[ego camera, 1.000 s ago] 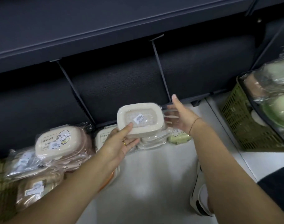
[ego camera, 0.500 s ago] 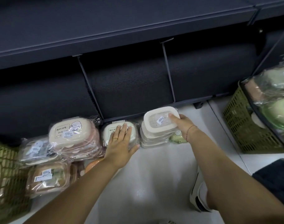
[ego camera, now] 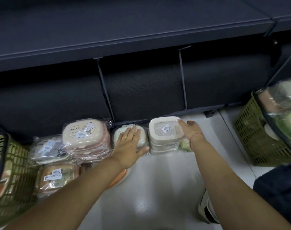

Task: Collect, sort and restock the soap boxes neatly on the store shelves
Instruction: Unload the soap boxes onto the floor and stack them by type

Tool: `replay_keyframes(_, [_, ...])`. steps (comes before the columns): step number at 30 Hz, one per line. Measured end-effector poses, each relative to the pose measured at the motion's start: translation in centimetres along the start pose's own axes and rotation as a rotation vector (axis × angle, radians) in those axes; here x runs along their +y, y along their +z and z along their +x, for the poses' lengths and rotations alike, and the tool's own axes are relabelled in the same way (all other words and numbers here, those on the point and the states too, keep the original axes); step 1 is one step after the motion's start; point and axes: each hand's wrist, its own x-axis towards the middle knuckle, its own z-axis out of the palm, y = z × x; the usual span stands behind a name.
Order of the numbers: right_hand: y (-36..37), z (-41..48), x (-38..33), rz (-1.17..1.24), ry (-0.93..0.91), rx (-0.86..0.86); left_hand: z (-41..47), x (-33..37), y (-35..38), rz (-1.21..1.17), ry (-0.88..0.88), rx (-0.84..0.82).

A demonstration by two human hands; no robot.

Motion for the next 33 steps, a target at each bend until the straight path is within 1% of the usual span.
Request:
replay_keyframes(2, [0.7, -2.4, -2.7, 0.097, -0.19, 0.123, -2.3, -0.3, -2.4, -0.039, 0.106, 0.012])
replay_keyframes(3, [1.5, -4.0, -4.3, 0.132, -0.292, 0.128, -3.9, -0.8, -3.9, -0.068, 0.168, 0.026])
replay_keyframes(4, [2.8, -5.9, -6.1, 0.163, -0.397, 0.093, -5.8, -1.7, -5.4, -0.102, 0.219, 0.049])
replay_keyframes(6, [6.2, -10.2, -9.3, 0.151, -0.578, -0.059, -10.1, -4.5, -8.2, -0.14, 0.265, 0.128])
replay_keyframes(8, [10.7, -14.9, -11.4, 0.136, -0.716, -0.282, -14.4, -8.7, -10.4, -0.137, 0.218, 0.234])
replay_keyframes(11, [18.5, -21.5, -11.8, 0.044, -0.773, -0.653, -20.5, -16.7, -12.4, -0.174, -0.011, 0.415])
replay_keyframes(13, [24.2, -24.6, -10.6, -0.074, -0.784, -0.85, -24.2, -22.9, -12.4, -0.21, -0.245, 0.532])
replay_keyframes(15, [30.0, -26.7, -9.1, -0.234, -0.812, -0.994, -27.6, -29.5, -11.4, -0.221, -0.52, 0.593])
replay_keyframes(17, [35.3, -27.9, -8.0, -0.45, -0.845, -1.063, -30.3, -35.2, -9.7, -0.277, -0.736, 0.592])
replay_keyframes(20, [42.7, -28.9, -8.2, -0.799, -0.967, -1.078, -32.8, -42.9, -6.6, -0.433, -0.945, 0.58])
replay_keyframes(21, [44.1, -28.7, -8.8, -0.884, -0.986, -1.072, -32.9, -44.7, -5.9, -0.479, -0.997, 0.578])
replay_keyframes(23, [47.9, -28.1, -9.5, -1.056, -0.966, -1.033, -33.2, -48.1, -4.2, -0.558, -1.132, 0.561])
replay_keyframes(24, [49.9, -27.7, -9.5, -1.143, -0.946, -0.974, -33.2, -49.6, -3.6, -0.588, -1.195, 0.552])
replay_keyframes(26, [53.1, -26.9, -8.9, -1.276, -0.891, -0.805, -32.6, -52.1, -2.5, -0.616, -1.27, 0.554])
replay_keyframes(28, [55.4, -26.6, -7.4, -1.295, -0.766, -0.669, -32.0, -54.1, -2.0, -0.59, -1.28, 0.558])
replay_keyframes(30, [57.1, -26.9, -5.7, -1.252, -0.636, -0.621, -31.5, -56.0, -1.6, -0.556, -1.269, 0.502])
replay_keyframes(31, [57.7, -27.1, -4.8, -1.214, -0.599, -0.599, -31.3, -56.9, -1.3, -0.547, -1.266, 0.467])
replay_keyframes(33, [58.5, -27.3, -3.5, -1.123, -0.583, -0.541, -31.1, -58.4, -1.1, -0.548, -1.281, 0.408])
